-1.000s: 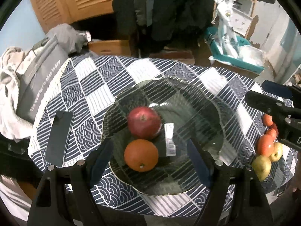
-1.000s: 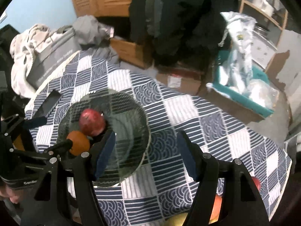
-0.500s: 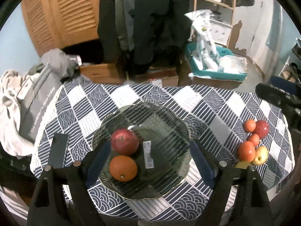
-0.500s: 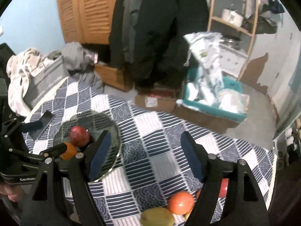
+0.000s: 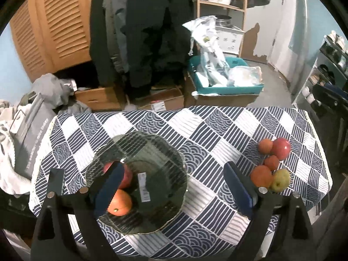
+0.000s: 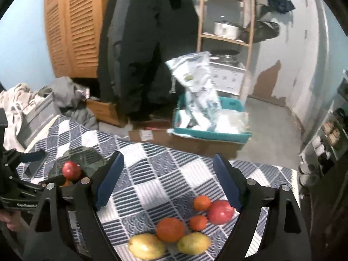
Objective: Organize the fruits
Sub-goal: 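Move both tools back from the bowl toward the remaining fruit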
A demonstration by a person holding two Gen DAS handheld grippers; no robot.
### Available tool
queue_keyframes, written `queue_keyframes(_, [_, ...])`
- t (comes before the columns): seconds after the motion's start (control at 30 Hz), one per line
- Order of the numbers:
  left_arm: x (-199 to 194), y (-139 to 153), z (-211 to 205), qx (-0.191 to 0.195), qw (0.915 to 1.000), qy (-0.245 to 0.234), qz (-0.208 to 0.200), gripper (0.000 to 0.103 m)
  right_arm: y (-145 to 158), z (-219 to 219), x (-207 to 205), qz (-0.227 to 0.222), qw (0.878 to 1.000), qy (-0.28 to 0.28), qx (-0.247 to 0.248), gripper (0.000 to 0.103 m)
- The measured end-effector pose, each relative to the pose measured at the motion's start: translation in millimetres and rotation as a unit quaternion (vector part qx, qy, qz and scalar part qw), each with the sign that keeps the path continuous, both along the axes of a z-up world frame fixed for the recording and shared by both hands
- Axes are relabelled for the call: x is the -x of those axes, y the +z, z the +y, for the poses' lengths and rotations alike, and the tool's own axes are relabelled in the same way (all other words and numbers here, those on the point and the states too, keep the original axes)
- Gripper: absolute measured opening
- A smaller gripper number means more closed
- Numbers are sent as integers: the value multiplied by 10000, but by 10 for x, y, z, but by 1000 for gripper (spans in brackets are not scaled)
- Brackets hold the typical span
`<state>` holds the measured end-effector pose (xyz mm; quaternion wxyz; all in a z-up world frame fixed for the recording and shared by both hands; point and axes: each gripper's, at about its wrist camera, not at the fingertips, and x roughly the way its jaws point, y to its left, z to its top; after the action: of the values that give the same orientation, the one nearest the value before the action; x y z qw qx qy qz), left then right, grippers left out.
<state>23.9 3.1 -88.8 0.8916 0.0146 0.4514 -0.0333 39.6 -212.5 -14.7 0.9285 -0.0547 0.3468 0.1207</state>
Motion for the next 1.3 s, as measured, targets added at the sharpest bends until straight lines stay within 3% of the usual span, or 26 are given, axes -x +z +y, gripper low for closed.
queue_keyframes(0.73, [-74,52,-882,7,9970,-769,-2,94,-128,-1077,276,74,9952,-975,-38,84])
queue_keyframes(1.3, [-188,-386,-1292,43,9922,-1108,566,94,-576,-1331,288,641,9907,-1192,153,84])
